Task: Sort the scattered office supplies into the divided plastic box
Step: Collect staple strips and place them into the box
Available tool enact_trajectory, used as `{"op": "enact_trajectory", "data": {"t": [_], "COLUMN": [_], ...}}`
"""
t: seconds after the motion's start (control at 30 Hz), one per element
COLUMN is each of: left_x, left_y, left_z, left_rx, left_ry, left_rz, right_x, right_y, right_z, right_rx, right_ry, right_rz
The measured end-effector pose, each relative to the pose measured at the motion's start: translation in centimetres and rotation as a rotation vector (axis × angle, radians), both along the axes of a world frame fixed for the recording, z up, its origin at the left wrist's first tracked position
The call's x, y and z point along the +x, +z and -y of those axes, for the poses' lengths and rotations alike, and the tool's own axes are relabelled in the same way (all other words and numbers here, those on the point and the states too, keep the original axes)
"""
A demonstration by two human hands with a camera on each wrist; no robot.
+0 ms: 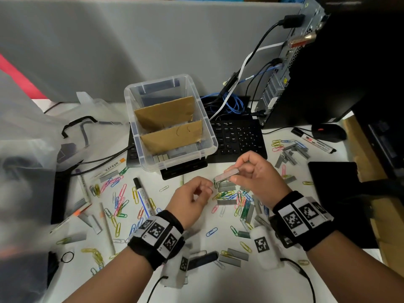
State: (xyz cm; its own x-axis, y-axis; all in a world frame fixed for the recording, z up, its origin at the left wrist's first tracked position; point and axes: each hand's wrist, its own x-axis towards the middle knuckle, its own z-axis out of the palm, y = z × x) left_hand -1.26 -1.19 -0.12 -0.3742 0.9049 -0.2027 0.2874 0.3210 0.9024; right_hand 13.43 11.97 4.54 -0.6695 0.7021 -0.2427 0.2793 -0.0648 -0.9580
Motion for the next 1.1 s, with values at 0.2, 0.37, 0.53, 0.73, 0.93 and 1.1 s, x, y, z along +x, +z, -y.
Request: {"op": "enact_trajectory", "data": {"t": [0.2,0.37,0.53,0.73,0.93,1.1], "left_x": [0.1,0.2,0.1,-0.7,-1.7,-1.8], "left_y": [2.1,2.0,1.8,1.1,-1.3,-0.8], "left_z": [-0.7,-1.1,-1.2,-0.4,-0.4,-1.6], "left_rx": [0.139,0.165,0.147,0.097,-0.076,-0.215], "left_ry": [0.091,0.044,0.044,0.083,0.027,-0.166], "left_rz": [0.334,0.286,0.292,0.264,-0.065,-0.347], "right_x": [-0.2,-0.3,-0.2,0.5,0.4,-0.2], "right_y": [0.8,0.9,1.2,1.2,0.8,0.4], "right_z": [-0.3,-0.1,-0.1,-0.7,-0.7,-0.5], "right_rx": [0.039,0.049,0.06,0.07,0.15,0.215], "right_ry": [0.029,0.049,0.056,0.051,0.086,0.14], "right_rz": [-0.017,-0.02,-0.015,0.022,0.099,0.162]}}
